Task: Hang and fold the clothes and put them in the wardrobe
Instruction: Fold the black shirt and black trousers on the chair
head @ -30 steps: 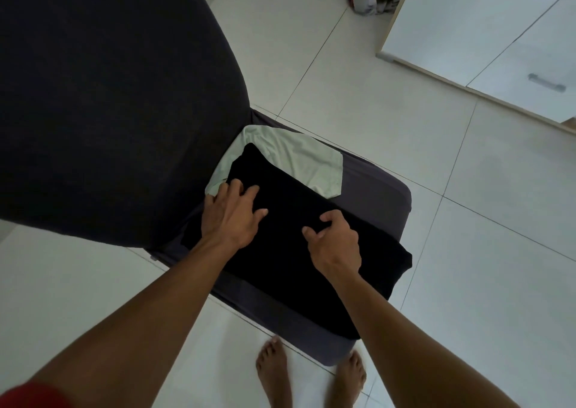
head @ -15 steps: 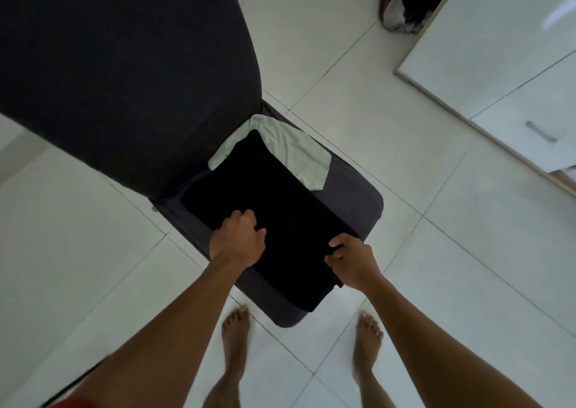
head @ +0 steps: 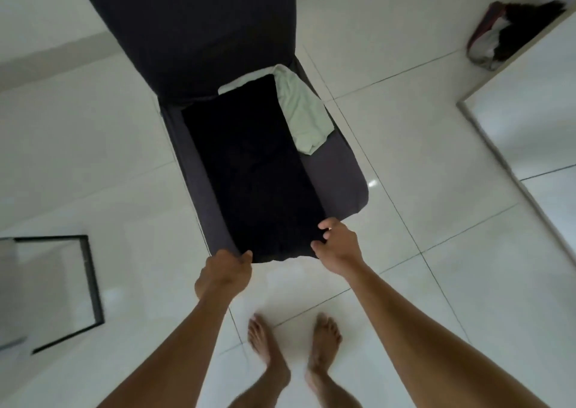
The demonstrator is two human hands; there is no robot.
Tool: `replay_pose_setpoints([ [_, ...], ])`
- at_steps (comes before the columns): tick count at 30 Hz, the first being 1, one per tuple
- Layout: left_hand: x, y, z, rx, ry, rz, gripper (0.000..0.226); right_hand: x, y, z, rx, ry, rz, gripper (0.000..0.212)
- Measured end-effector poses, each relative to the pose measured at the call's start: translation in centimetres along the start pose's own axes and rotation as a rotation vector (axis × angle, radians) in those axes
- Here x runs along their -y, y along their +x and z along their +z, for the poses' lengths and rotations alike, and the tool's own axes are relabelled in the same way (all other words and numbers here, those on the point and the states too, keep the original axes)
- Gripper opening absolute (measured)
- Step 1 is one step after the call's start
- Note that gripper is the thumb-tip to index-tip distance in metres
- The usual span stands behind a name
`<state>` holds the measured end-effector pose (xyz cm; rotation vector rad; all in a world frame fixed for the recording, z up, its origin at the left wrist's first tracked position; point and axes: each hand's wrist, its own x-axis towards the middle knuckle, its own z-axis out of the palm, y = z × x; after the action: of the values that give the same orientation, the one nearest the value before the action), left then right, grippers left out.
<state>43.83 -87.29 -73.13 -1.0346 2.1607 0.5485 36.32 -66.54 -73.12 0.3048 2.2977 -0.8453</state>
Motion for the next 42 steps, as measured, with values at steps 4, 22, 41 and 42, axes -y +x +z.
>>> replay_pose_setpoints([
  [4, 1.3, 0.3, 3.5, 0.046, -0.149, -0.020, 0.054, -2.0, 0.6, 0.9, -0.051, 0.011, 0.005, 0.057],
  [22, 2.4, 5.3, 15.6, -0.119, -0.955, 0.053, 0.036, -11.5, 7.3, 5.8, -0.096, 0.236, -0.258, 0.034],
  [41, 6.6, -1.8, 23.8, 0.137, -1.147, 0.144, 0.042, -22.6, 2.0, 7.1, 0.381, 0.265, -0.191, 0.017],
  [42, 6.9, -2.6, 23.9, 0.152, -1.117, 0.158, 0.047, -23.0, 1.3, 6.9, 0.385, 0.292, -0.181, 0.019],
])
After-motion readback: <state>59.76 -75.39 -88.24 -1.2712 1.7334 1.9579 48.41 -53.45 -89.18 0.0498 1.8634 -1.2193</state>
